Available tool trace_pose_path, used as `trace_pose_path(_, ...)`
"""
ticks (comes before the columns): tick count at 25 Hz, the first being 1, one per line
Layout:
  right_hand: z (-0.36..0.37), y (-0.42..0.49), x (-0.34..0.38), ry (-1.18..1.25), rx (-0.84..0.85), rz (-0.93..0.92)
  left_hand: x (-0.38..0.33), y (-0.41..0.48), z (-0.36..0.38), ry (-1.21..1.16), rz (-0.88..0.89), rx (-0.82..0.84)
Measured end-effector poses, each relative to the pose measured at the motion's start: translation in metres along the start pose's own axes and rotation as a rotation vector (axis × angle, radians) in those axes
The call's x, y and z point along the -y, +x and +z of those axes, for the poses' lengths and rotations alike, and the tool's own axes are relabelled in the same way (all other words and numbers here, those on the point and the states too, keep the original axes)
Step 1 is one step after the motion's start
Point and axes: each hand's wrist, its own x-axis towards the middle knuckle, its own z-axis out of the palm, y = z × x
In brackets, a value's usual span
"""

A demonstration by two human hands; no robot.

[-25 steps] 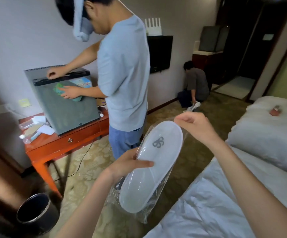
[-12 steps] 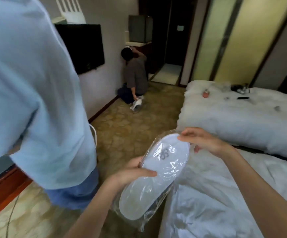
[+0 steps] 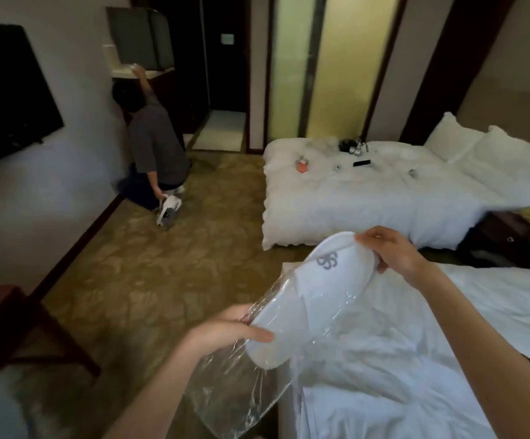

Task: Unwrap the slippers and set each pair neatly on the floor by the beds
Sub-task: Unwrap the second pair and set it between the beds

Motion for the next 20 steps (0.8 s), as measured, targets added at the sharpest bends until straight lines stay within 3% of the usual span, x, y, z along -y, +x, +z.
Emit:
trace_pose_path(11,-0.018,0.321,-0.004,0.065,-0.080,0.190,-0.094,0.342,-0.211,0.081,-0.083,0.226)
trace_pose_path(14,-0.024,0.398,-0.010,0.052,-0.218,0.243,-0.109,0.439,-0.265,0.142,-0.057,0.301)
trace_pose_path(20,-0.045,0.516,-0.032,0.129,-0.655,0.404,-0.148,0.623,-0.368,0.165,-0.068,0.459)
